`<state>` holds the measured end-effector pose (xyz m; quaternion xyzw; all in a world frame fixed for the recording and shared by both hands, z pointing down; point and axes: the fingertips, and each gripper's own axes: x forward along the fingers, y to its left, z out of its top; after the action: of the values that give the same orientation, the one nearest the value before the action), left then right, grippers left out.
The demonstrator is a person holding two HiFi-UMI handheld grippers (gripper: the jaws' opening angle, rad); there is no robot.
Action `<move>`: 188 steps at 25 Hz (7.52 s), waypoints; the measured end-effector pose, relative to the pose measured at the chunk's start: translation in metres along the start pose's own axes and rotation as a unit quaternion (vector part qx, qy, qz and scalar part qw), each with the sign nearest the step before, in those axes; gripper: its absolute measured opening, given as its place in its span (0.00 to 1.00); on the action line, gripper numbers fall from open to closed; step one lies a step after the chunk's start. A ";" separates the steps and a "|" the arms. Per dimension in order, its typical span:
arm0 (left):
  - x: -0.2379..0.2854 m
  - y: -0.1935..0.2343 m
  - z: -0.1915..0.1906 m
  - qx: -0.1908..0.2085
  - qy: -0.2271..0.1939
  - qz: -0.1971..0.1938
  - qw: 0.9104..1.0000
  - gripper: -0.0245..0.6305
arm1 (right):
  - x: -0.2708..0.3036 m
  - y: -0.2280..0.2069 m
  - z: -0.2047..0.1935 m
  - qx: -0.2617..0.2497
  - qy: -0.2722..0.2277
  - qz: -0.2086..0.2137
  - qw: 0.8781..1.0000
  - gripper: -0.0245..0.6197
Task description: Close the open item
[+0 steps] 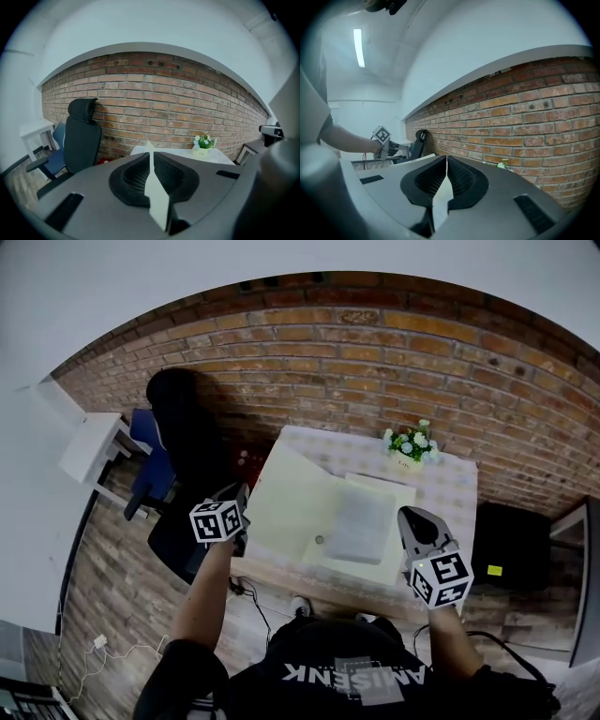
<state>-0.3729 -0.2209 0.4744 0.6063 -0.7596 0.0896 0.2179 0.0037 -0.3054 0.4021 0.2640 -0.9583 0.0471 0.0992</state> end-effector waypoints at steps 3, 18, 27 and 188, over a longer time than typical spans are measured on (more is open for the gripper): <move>0.020 0.005 0.001 0.002 0.011 -0.023 1.000 0.06 | 0.008 -0.008 -0.006 0.010 0.009 -0.029 0.999 0.10; 0.074 0.033 -0.060 0.001 0.151 -0.186 0.971 0.20 | 0.050 0.050 -0.032 0.027 0.050 -0.080 0.995 0.10; 0.081 0.038 -0.091 -0.008 0.223 -0.250 0.942 0.12 | 0.053 0.065 -0.048 0.047 0.056 -0.117 0.990 0.10; 0.125 -0.386 -0.204 0.076 0.239 -0.493 0.833 0.15 | 0.043 -0.051 -0.275 0.071 0.229 -0.154 0.959 0.10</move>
<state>0.0222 -0.3454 0.6611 0.8745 -0.2750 0.1704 0.3613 0.0397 -0.3311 0.6819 0.3964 -0.8520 0.1581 0.3034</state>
